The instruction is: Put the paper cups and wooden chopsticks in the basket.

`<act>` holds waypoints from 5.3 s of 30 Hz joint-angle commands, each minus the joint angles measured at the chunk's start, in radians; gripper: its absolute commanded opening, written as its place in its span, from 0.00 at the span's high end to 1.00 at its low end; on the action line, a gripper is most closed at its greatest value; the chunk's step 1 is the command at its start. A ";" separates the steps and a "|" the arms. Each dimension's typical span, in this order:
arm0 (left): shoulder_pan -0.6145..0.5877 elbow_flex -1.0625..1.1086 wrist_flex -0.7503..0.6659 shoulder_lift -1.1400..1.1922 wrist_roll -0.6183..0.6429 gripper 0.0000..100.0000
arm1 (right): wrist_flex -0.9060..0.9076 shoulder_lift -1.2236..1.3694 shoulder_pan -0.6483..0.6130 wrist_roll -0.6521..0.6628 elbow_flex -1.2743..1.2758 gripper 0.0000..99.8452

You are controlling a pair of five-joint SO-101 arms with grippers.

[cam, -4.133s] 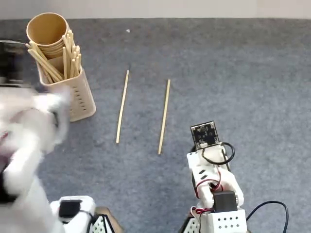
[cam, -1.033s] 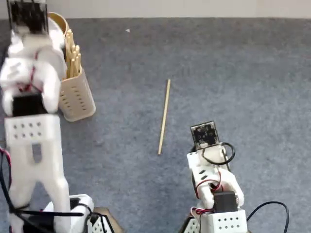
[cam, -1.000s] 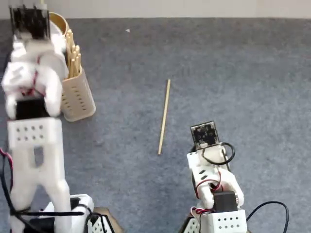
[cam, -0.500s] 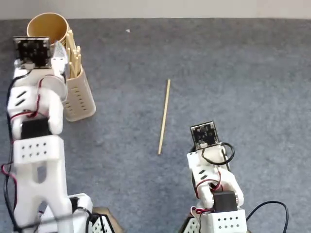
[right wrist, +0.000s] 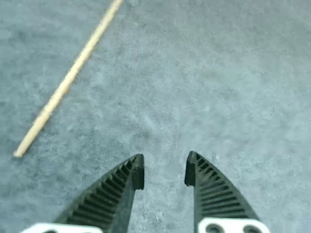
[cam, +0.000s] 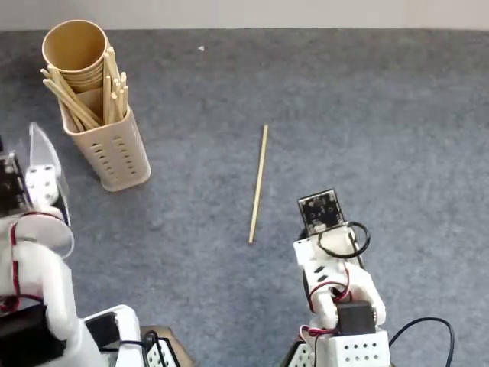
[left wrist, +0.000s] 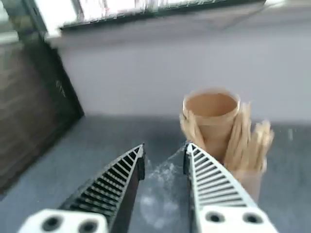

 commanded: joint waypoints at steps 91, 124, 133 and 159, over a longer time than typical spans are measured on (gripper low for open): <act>0.213 0.929 -0.334 0.022 -0.063 0.85 | -1.230 1.917 -0.673 -0.443 -1.669 0.89; 0.234 0.846 -0.365 -0.010 0.011 0.85 | -0.265 0.814 -0.384 -0.448 -1.067 1.00; 0.255 1.113 -0.367 -0.421 0.009 0.85 | -0.395 0.168 -0.163 -0.442 -0.257 1.00; 0.272 1.184 0.081 -0.565 0.009 0.85 | -0.165 -0.070 0.361 -0.442 0.231 1.00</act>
